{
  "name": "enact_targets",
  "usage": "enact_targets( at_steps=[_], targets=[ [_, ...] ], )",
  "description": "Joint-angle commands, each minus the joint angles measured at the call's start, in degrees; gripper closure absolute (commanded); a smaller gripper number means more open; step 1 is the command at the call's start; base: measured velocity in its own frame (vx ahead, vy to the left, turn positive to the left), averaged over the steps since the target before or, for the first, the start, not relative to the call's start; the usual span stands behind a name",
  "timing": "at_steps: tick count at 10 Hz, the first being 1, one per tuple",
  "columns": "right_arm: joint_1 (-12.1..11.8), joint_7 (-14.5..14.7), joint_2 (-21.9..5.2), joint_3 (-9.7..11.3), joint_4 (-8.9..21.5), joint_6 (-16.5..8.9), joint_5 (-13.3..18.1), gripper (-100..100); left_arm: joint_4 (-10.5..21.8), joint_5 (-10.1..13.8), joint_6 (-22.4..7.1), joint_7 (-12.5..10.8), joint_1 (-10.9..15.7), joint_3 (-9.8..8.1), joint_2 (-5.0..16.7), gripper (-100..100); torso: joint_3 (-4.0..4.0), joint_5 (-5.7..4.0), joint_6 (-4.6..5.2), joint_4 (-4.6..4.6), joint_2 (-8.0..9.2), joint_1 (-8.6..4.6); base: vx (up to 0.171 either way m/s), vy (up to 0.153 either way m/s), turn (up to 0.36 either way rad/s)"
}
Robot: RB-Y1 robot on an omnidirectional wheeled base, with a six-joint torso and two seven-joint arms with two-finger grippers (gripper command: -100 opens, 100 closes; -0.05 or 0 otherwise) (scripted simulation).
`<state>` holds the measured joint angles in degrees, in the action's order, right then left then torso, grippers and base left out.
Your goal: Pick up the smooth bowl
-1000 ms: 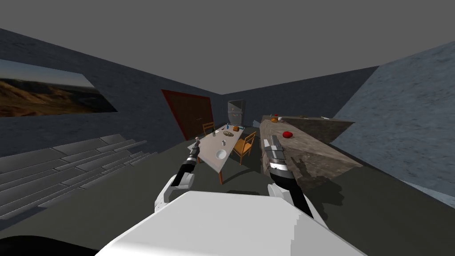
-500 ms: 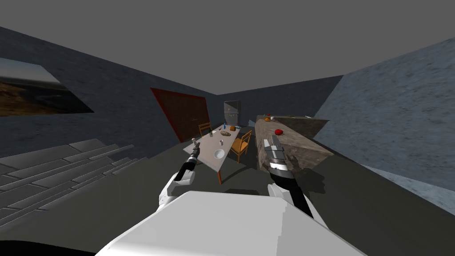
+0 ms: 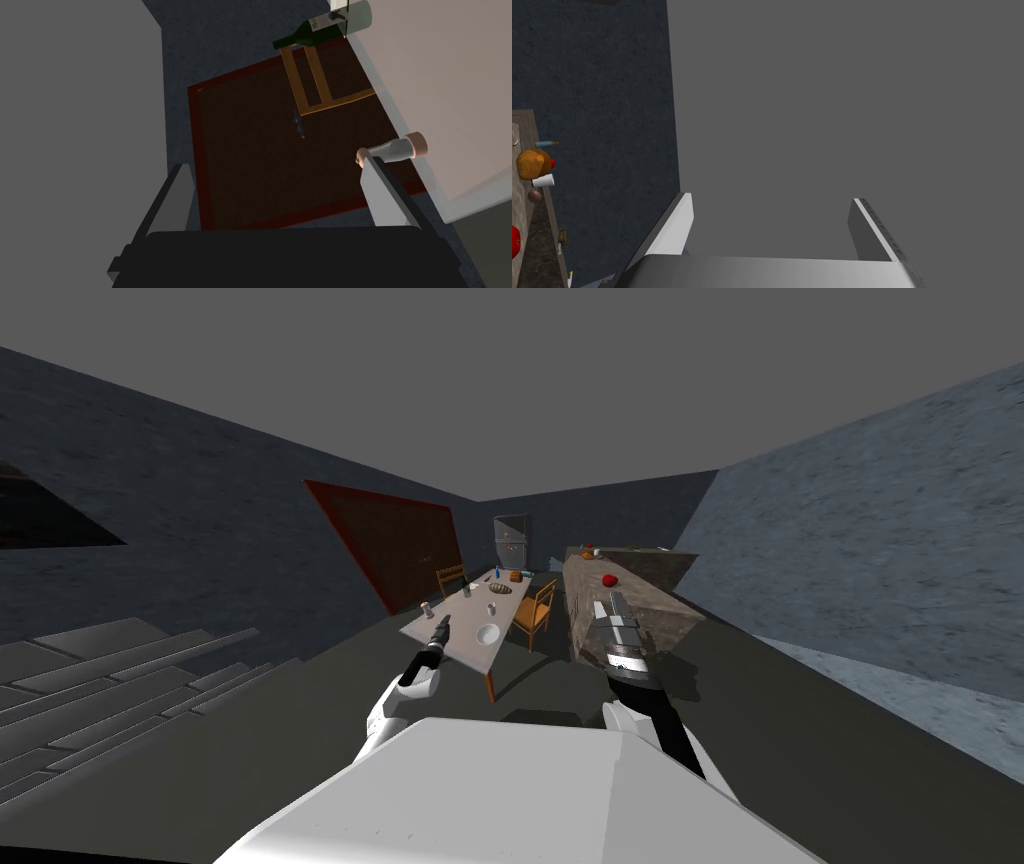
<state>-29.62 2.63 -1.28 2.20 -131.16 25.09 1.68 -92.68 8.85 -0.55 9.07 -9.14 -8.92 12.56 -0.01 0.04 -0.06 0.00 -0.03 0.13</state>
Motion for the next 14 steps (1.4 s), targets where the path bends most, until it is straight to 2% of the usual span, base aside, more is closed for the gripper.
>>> enact_targets(
  at_steps=[1, 2, 3, 5, 6, 7, 8, 9, 10, 11, 12, 13, 14],
  targets=[
    [0.0, 0.0, 0.0, 0.0, 0.0, 0.0, 0.0, 0, 2.9, 1.4, -2.3, 0.5, 1.7, -0.69, 0.2, -100, 0.00, 0.00, 0.00, 0.00, 0.00, 0.00, -0.022, 0.001, -0.198],
    [0.0, 0.0, 0.0, 0.0, 0.0, 0.0, 0.0, 0, 3.8, 1.4, -2.3, 0.5, 1.7, -0.69, 0.2, -100, -0.02, -0.01, 0.04, -0.01, -0.03, -0.02, -0.015, 0.004, -0.081],
    [0.0, 0.0, 0.0, 0.0, 0.0, 0.0, 0.0, 0, 5.9, 2.7, -4.3, 1.0, 3.3, -1.32, 0.5, -100, -0.04, -0.01, -0.01, -0.02, -0.06, -0.02, -0.014, -0.002, -0.098],
    [0.0, 0.0, 0.0, 0.0, 0.0, 0.0, 0.0, 0, 7.0, 2.7, -4.3, 1.0, 3.3, -1.32, 0.5, -100, -0.05, -0.01, 0.00, -0.02, -0.08, -0.04, -0.008, -0.002, -0.049],
    [0.0, 0.0, 0.0, 0.0, 0.0, 0.0, 0.0, 0, 9.5, 4.0, -6.1, 1.5, 4.9, -1.94, 0.8, -100, -0.06, -0.01, -0.01, -0.02, -0.10, -0.03, -0.005, -0.008, -0.140],
    [0.0, 0.0, 0.0, 0.0, 0.0, 0.0, 0.0, 0, 10.3, 4.0, -6.1, 1.5, 4.9, -1.94, 0.8, -100, -0.07, -0.01, 0.02, -0.02, -0.11, -0.06, -0.005, -0.004, -0.079],
    [0.0, 0.0, 0.0, 0.0, 0.0, 0.0, 0.0, 0, 12.4, 5.4, -7.9, 2.0, 6.4, -2.54, 1.2, -100, -0.06, -0.01, -0.02, -0.03, -0.11, -0.05, -0.005, -0.011, -0.117],
    [0.0, 0.0, 0.0, 0.0, 0.0, 0.0, 0.0, 0, 13.4, 5.4, -7.9, 2.0, 6.4, -2.54, 1.2, -100, -0.06, -0.02, 0.01, -0.02, -0.11, -0.07, -0.004, -0.009, -0.066],
    [0.0, 0.0, 0.0, 0.0, 0.0, 0.0, 0.0, 0, 15.4, 6.9, -9.6, 2.6, 7.9, -3.11, 1.5, -100, -0.07, -0.02, -0.01, -0.03, -0.12, -0.06, 0.002, -0.015, -0.125],
    [0.0, 0.0, 0.0, 0.0, 0.0, 0.0, 0.0, 0, 16.8, 6.9, -9.6, 2.6, 7.9, -3.11, 1.5, -100, -0.08, -0.02, 0.01, -0.03, -0.14, -0.09, 0.006, -0.011, -0.043],
    [0.0, 0.0, 0.0, 0.0, 0.0, 0.0, 0.0, 0, 18.5, 8.4, -11.2, 3.2, 9.3, -3.66, 1.9, -100, -0.08, -0.02, -0.03, -0.03, -0.14, -0.07, 0.013, -0.022, -0.079],
    [0.0, 0.0, 0.0, 0.0, 0.0, 0.0, 0.0, 0, 20.0, 8.4, -11.2, 3.2, 9.3, -3.66, 1.9, -100, -0.10, -0.03, 0.00, -0.04, -0.18, -0.10, 0.013, -0.018, -0.043],
    [0.0, 0.0, 0.0, 0.0, 0.0, 0.0, 0.0, 0, 22.3, 9.9, -12.7, 3.8, 10.7, -4.18, 2.3, -100, -0.10, -0.02, -0.02, -0.04, -0.17, -0.10, 0.017, -0.025, -0.074]
  ],
)
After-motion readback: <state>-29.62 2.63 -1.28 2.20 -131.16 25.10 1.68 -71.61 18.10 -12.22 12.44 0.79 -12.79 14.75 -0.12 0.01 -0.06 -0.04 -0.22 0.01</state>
